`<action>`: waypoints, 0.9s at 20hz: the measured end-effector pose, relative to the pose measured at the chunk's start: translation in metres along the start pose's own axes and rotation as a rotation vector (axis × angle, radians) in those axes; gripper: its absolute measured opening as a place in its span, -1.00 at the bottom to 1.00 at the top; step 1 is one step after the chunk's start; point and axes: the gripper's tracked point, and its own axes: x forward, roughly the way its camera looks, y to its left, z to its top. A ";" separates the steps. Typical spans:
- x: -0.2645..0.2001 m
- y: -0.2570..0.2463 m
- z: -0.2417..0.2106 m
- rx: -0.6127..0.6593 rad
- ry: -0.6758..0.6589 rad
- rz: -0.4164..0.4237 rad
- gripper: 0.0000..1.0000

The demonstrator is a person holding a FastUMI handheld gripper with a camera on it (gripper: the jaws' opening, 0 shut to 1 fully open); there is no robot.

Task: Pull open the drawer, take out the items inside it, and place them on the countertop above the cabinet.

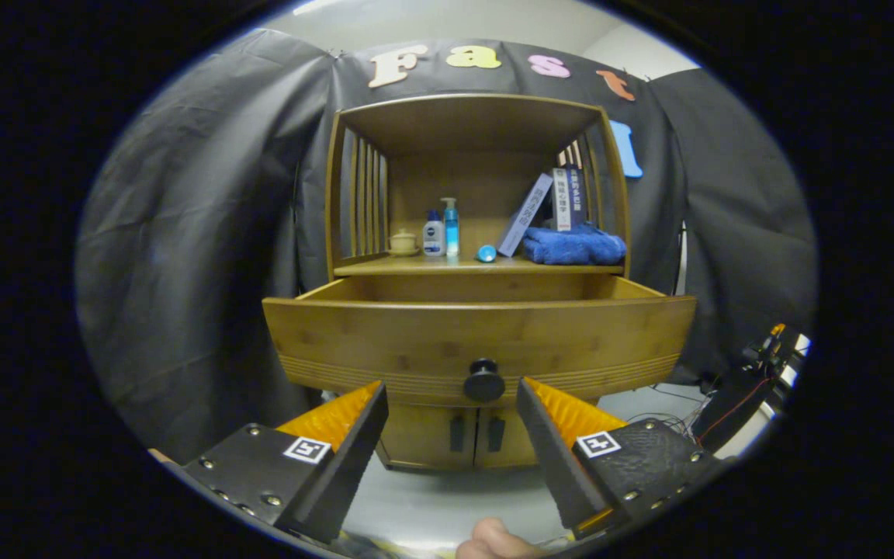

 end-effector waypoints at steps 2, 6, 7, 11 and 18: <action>0.013 -0.006 -0.005 0.015 0.011 -0.021 0.99; 0.049 -0.016 -0.011 0.051 0.014 -0.030 0.99; 0.061 -0.016 -0.010 0.042 0.008 -0.027 0.99; 0.092 -0.028 -0.006 -0.039 -0.041 -0.094 0.99; 0.119 -0.014 -0.007 -0.043 -0.040 -0.092 0.98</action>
